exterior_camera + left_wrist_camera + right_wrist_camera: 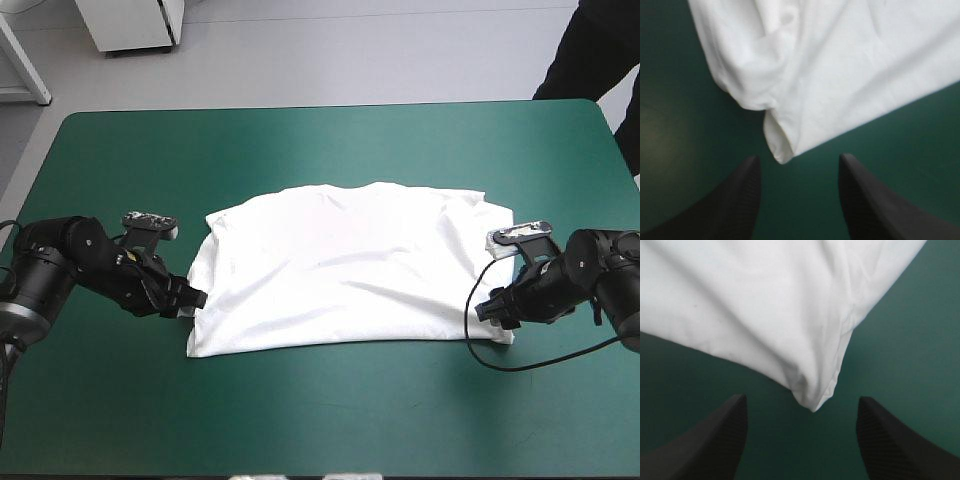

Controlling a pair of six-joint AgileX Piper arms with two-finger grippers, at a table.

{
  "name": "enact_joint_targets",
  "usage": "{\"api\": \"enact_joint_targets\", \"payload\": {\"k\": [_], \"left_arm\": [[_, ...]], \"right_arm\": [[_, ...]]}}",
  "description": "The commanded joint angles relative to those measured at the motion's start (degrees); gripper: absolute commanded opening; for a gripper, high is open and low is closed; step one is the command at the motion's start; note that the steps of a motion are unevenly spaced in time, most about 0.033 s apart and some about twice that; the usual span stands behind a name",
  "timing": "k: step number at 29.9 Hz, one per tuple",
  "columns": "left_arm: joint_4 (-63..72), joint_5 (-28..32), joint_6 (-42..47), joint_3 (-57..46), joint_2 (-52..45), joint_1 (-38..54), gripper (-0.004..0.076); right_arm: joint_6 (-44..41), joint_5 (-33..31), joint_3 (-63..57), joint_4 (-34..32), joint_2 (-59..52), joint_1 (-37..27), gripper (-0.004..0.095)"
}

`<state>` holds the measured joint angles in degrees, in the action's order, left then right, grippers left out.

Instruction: Fold the cloth

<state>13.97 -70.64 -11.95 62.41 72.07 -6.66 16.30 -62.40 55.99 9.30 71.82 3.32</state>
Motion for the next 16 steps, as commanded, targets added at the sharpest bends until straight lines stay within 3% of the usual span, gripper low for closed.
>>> {"api": "enact_joint_targets", "payload": {"k": [1, 10, 16], "left_arm": [[-4.5, 3.0, 3.9, 5.4, -0.7, -0.2, 0.0406], [-6.9, 10.3, 5.7, 10.9, 11.4, 0.6, 0.0406], [-4.1, 11.3, 4.1, 10.9, 18.8, 2.7, 0.0406]], "right_arm": [[-0.4, 1.9, 4.8, 0.9, -1.5, 0.3, 0.0608], [-0.4, 3.1, 9.3, 1.3, -0.1, 0.3, 0.0608], [-0.4, 2.9, 9.3, 1.3, -0.1, 0.3, 0.0608]]}}
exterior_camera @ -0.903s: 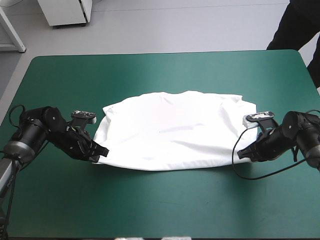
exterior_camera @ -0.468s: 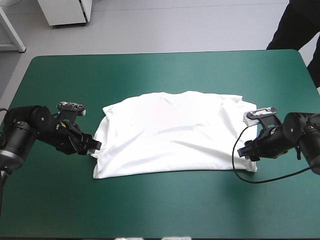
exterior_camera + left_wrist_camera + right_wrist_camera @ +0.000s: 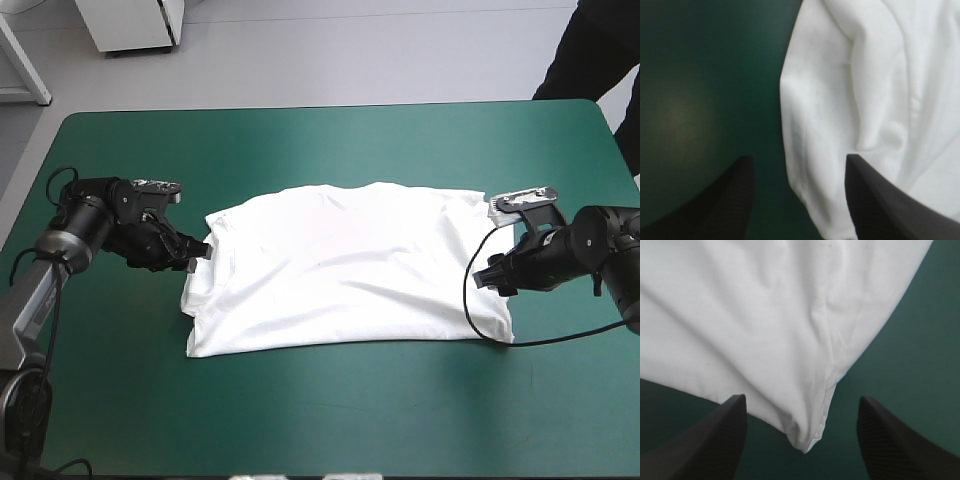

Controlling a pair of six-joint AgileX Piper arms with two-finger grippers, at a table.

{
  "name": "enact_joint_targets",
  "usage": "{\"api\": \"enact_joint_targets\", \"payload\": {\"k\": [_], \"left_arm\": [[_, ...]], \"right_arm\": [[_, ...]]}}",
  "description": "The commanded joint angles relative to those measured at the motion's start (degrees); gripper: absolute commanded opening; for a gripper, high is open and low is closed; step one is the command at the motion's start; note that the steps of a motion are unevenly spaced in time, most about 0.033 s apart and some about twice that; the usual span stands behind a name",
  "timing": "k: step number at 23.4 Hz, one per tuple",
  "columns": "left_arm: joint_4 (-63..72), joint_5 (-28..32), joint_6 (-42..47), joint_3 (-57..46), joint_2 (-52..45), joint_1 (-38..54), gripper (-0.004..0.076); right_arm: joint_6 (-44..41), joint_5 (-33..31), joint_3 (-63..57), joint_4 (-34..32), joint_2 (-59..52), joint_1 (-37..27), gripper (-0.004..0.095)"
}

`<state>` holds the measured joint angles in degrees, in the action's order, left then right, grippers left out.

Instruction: Fold the cloth

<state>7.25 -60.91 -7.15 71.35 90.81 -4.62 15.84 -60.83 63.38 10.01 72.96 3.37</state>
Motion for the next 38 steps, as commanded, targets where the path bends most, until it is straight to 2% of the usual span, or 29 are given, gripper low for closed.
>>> {"api": "enact_joint_targets", "payload": {"k": [1, 16, 19, 21, 22, 24, 30, 33, 38], "left_arm": [[3.1, 1.9, -1.0, 2.0, 0.8, 0.6, 0.0406], [3.8, 3.8, -1.4, 2.0, 7.9, 0.6, 0.0393], [3.9, 3.8, -1.4, 2.0, 8.7, 0.6, 0.0327], [3.9, 3.9, -1.4, 2.0, 9.0, 0.6, 0.0218], [4.0, 3.9, -1.4, 2.0, 9.0, 0.5, 0.0116], [4.2, 3.9, -1.9, 2.0, 9.0, 0.5, -0.0007], [5.5, -0.4, -1.3, 7.6, 4.2, -0.1, -0.0009], [5.9, -2.8, -0.7, 11.9, 2.5, -4.3, -0.0009], [5.9, -0.4, 0.8, 12.3, 6.2, -13.1, -0.0009]], "right_arm": [[0.1, 1.4, 2.0, 0.6, -1.2, 0.2, 0.0607], [0.1, 1.4, 2.0, 1.7, -0.9, 0.2, 0.0604], [0.1, 1.2, 2.0, 1.7, -0.9, 0.2, 0.0604], [0.1, 1.0, 2.0, 1.7, -0.9, 0.2, 0.0589], [0.1, 1.0, 2.0, 1.8, -0.9, 0.2, 0.0566], [0.1, 1.0, 2.0, 2.3, -0.9, 0.2, 0.0531], [0.1, 1.0, 2.0, 1.3, -0.9, 3.4, 0.0513], [0.1, 1.0, 2.0, 1.1, -0.9, 4.2, 0.0513], [0.1, 0.8, 2.0, 1.4, -0.9, 4.2, 0.0513]]}}
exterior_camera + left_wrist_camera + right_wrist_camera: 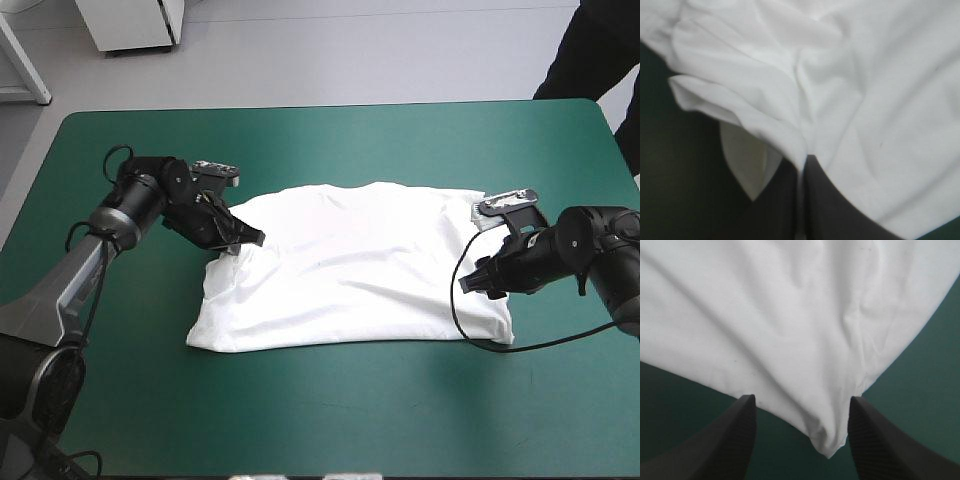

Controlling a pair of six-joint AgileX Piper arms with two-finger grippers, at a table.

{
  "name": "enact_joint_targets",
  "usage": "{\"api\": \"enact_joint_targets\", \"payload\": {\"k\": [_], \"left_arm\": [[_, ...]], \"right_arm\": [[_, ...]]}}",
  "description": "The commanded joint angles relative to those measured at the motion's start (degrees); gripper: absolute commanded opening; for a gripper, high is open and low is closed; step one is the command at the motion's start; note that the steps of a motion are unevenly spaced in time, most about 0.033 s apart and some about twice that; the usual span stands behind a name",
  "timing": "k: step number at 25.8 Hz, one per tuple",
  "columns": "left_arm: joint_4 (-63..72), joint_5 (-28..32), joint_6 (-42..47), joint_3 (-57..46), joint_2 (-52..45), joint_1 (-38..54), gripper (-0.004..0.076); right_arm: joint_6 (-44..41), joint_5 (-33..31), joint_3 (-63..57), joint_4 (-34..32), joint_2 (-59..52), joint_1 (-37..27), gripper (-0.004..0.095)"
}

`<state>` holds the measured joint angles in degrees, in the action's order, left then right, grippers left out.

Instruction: Fold the cloth

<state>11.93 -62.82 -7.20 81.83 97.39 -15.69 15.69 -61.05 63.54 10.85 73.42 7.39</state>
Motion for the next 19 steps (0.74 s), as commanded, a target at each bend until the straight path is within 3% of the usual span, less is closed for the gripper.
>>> {"api": "enact_joint_targets", "payload": {"k": [1, 10, 13, 19], "left_arm": [[1.3, 1.5, 0.8, 1.8, 0.7, -2.7, -0.0009], [2.8, 2.6, -1.0, 1.8, 8.1, -3.4, -0.0009], [3.6, -0.3, -1.8, 4.0, 6.9, -3.4, 0.0009], [5.2, -7.9, -2.8, 10.6, 5.0, -3.4, 0.0256]], "right_arm": [[0.2, 1.0, 1.8, 0.5, -1.3, 0.2, 0.0513], [0.2, 1.1, 1.8, -0.3, -1.3, 0.2, 0.0513], [-0.5, 1.4, 1.8, -1.3, -1.3, 0.2, 0.0514], [-1.4, 1.7, 3.1, -3.4, -1.3, 0.2, 0.0514]]}}
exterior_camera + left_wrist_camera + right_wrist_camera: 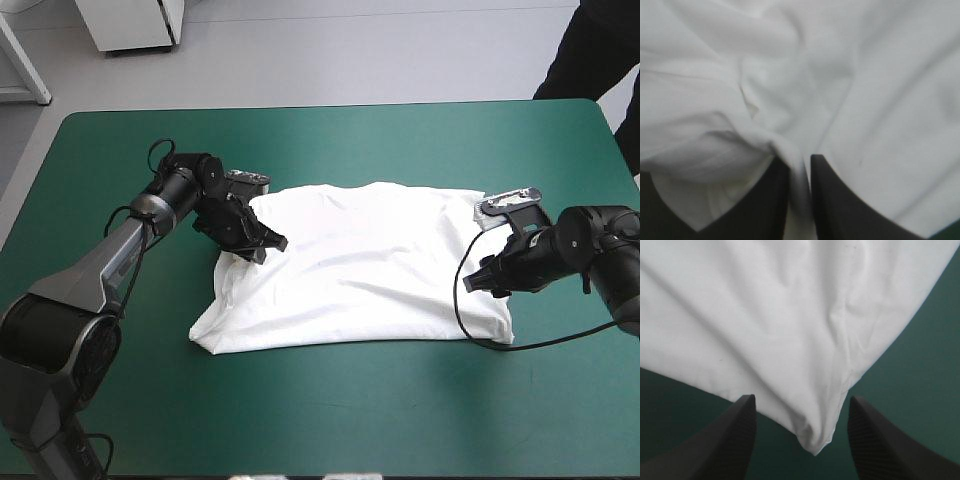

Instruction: Fold the cloth

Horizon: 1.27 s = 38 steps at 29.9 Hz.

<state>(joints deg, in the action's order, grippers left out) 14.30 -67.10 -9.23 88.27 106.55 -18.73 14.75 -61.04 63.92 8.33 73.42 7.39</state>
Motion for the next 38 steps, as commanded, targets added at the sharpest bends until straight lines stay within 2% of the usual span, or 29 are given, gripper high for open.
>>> {"api": "enact_joint_targets", "payload": {"k": [1, 3, 5, 11, 19, 28, 38], "left_arm": [[3.5, -4.9, -0.8, 5.1, -4.4, -0.3, 0.0307], [4.6, -6.7, -1.3, 6.1, -5.0, -0.3, 0.0383], [6.1, -6.7, -1.3, 6.2, -6.3, -0.3, 0.0417], [7.7, -6.7, -1.9, 6.6, -12.8, -0.3, 0.0417], [7.2, -6.7, -1.9, 9.6, -19.7, -0.3, 0.0417], [7.0, -6.7, -1.9, 9.7, -21.7, -0.3, 0.0417], [5.4, -6.2, -1.9, 9.7, -21.7, -0.3, 0.0417]], "right_arm": [[-1.1, 1.6, 3.4, -1.6, -1.3, 0.2, 0.0514], [-2.1, 1.5, 4.6, -3.2, -1.3, 0.2, 0.0513], [-4.8, 1.0, 6.1, -5.3, -1.1, 0.1, 0.0515], [-8.2, -0.1, 10.7, -10.3, 2.4, 0.1, 0.0515], [-11.2, 1.3, 18.6, -17.3, 15.9, -0.2, 0.0515], [-11.8, 1.3, 28.7, -12.6, 29.1, -6.1, 0.0514], [-10.7, 4.8, 31.1, -9.8, 36.9, -7.4, 0.0513]]}}
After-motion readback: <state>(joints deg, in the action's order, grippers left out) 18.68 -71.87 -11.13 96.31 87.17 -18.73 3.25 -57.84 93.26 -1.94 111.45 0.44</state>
